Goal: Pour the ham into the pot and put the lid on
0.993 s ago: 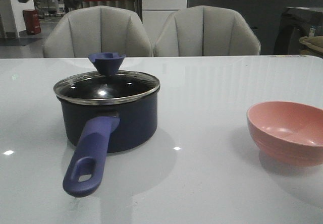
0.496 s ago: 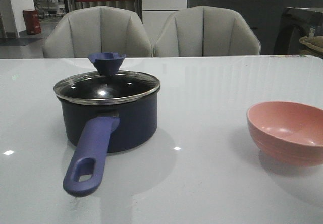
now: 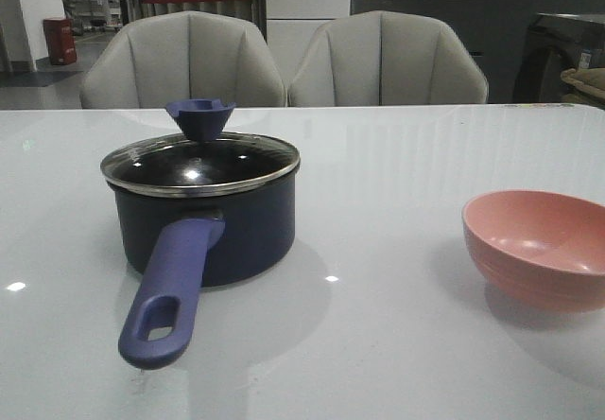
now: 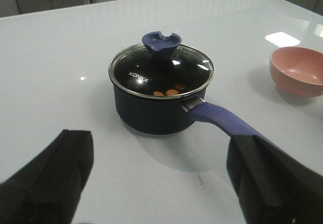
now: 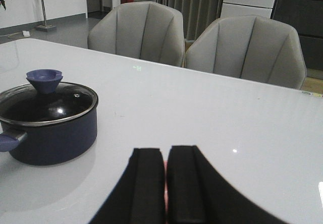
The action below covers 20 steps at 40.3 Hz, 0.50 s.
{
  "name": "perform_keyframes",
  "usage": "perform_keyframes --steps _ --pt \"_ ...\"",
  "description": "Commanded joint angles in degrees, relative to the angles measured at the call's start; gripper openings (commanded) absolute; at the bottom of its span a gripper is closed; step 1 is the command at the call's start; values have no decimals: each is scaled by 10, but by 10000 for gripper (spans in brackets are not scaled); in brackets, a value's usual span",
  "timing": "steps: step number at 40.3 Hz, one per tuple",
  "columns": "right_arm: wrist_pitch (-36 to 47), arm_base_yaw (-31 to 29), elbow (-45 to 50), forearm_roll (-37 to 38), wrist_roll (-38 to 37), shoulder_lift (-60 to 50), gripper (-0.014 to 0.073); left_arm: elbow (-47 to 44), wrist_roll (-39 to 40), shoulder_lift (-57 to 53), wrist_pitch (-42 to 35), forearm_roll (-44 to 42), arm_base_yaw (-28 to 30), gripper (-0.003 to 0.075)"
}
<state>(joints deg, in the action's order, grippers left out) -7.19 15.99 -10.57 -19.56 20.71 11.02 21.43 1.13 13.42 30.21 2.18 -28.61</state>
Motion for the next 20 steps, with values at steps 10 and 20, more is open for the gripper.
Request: perform_keyframes --steps 10,20 --pt "48 1 -14 -2 3 5 190 6 7 -12 -51 8 0 150" --pt "48 1 -14 -2 3 5 190 5 7 -12 -53 11 0 155"
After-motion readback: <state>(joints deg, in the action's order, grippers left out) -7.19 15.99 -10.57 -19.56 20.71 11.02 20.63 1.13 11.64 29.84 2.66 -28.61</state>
